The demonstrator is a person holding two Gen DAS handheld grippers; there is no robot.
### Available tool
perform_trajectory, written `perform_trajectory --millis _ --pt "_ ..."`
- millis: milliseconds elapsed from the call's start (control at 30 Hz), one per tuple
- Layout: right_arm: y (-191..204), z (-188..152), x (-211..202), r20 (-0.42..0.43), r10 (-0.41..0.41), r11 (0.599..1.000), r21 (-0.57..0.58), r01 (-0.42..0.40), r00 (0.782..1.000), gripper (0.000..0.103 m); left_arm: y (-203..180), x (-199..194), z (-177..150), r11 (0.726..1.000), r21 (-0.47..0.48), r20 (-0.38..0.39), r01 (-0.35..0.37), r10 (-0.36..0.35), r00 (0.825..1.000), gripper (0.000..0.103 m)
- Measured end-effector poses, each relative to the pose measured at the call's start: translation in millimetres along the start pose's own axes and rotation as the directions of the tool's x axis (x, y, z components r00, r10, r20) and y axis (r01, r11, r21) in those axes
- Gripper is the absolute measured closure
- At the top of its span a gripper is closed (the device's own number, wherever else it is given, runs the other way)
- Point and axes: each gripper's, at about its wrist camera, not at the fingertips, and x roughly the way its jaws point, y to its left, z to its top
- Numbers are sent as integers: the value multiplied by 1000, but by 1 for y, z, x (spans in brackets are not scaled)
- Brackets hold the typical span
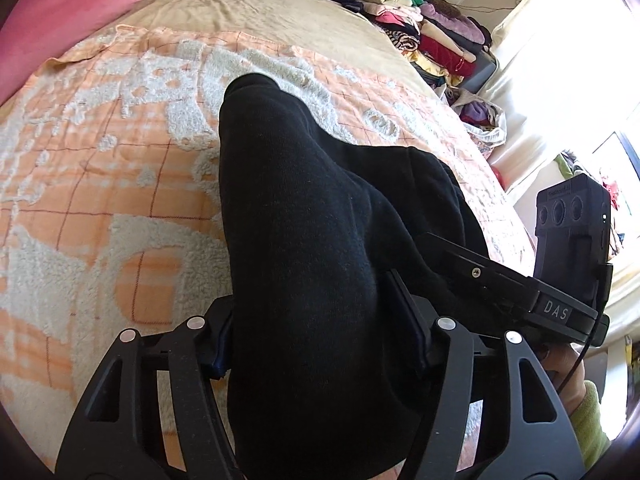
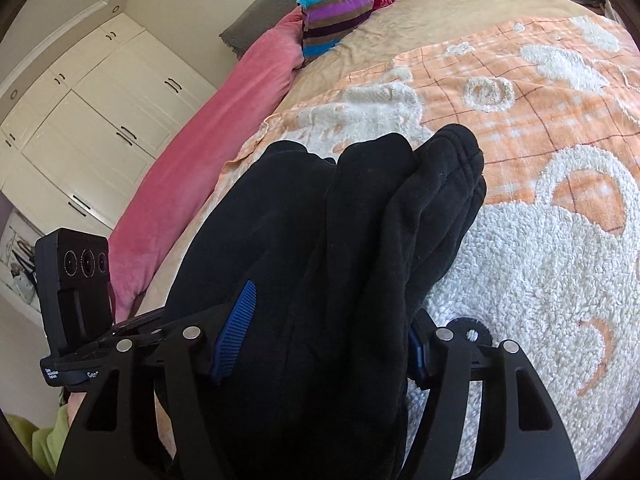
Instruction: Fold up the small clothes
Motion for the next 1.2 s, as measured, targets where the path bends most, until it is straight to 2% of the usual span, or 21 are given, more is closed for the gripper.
perform_trajectory --millis 433,633,733,800,967,1033,1100,1200 --pt "23 -20 1 -37 -74 995 -68 71 997 40 8 -12 -19 1000 7 -20 -25 26 999 48" --pt "21 -27 11 -60 -185 979 -92 179 981 40 17 -6 -25 999 -12 -36 -40 40 999 48" --pt "19 -30 10 -60 -252 964 -108 245 966 37 18 -4 -26 999 -12 -39 -41 40 998 47" --pt "16 -30 10 -64 -288 954 -107 280 956 28 19 -3 -27 999 -13 -40 -42 41 998 46" --pt "16 -34 11 -51 -361 927 -133 352 931 18 19 -2 -28 999 -14 -43 -45 45 998 44" --pt "14 -35 13 -55 -365 925 -131 356 929 17 19 -2 -28 999 -17 -45 -47 46 998 44" --pt "9 -35 14 -61 -363 929 -99 356 930 13 19 -1 -29 999 -17 -45 -49 48 998 43" --pt "3 -36 13 -69 -343 939 -55 340 937 13 19 -1 -29 998 -13 -45 -55 54 998 42"
